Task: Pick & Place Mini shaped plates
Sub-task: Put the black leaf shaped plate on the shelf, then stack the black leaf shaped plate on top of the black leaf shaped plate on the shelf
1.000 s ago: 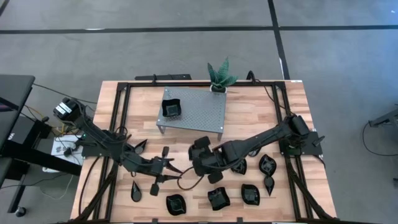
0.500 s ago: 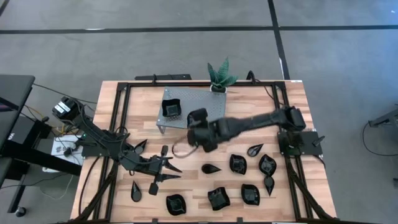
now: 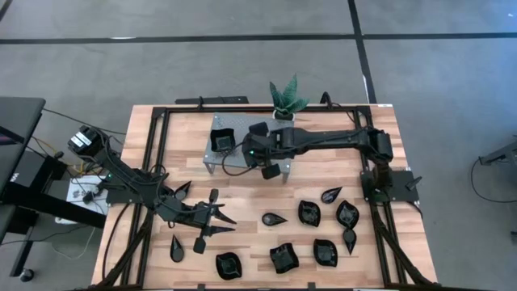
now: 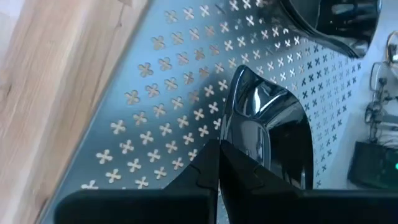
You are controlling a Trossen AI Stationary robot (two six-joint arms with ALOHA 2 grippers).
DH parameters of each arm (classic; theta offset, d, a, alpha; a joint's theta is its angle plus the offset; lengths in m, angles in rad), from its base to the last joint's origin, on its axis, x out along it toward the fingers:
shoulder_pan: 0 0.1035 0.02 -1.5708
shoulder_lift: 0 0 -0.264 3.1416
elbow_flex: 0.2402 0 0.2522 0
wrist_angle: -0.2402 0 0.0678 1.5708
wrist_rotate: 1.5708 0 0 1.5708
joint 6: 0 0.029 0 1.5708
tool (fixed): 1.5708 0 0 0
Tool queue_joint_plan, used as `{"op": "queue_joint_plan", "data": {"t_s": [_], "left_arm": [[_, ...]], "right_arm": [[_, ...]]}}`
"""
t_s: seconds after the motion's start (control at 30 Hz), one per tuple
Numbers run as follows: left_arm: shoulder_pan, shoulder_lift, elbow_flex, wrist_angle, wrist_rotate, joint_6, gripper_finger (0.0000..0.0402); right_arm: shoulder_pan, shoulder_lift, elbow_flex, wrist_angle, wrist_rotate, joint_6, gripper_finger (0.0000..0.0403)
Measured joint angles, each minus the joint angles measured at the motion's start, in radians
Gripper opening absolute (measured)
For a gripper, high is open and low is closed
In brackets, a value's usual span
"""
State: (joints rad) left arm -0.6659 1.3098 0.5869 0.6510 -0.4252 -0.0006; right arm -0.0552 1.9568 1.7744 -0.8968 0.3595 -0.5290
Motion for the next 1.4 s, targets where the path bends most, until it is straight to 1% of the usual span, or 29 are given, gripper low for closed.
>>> {"op": "queue_joint_plan", "data": {"t_s": [0.13,0.47,0.53,0.67,0.7,0.77,1.03,1.2,1.33,1.4], "left_arm": [[0.000,0.000,0.000,0.000,0.000,0.000,0.0081],[0.000,0.000,0.000,0.000,0.000,-0.003,0.0081],[0.000,0.000,0.000,0.000,0.000,-0.003,0.0081],[0.000,0.000,0.000,0.000,0.000,-0.003,0.0081],[0.000,0.000,0.000,0.000,0.000,-0.003,0.0081],[0.000,0.000,0.000,0.000,0.000,-0.003,0.0081],[0.000,0.000,0.000,0.000,0.000,-0.008,0.0078],[0.000,0.000,0.000,0.000,0.000,-0.008,0.0078],[0.000,0.000,0.000,0.000,0.000,-0.008,0.0078],[0.000,0.001,0.000,0.000,0.000,-0.008,0.0078]], "right_arm": [[-0.007,0.000,0.000,0.000,0.004,0.004,0.0021],[0.019,0.000,0.000,-0.002,0.015,0.006,0.0081],[0.035,0.000,0.000,-0.007,0.064,0.006,0.0092],[0.084,0.002,0.023,-0.071,0.252,0.002,0.0110],[0.099,0.002,0.032,-0.092,0.285,-0.001,0.0114],[0.127,0.002,0.051,-0.138,0.318,0.013,0.0122],[0.285,0.002,0.147,-0.344,0.319,0.282,0.0134],[0.395,0.002,0.169,-0.491,0.320,0.421,0.0124],[0.485,-0.012,0.171,-0.610,0.322,0.611,0.0115],[0.537,-0.020,0.167,-0.638,0.321,0.703,0.0111]]}}
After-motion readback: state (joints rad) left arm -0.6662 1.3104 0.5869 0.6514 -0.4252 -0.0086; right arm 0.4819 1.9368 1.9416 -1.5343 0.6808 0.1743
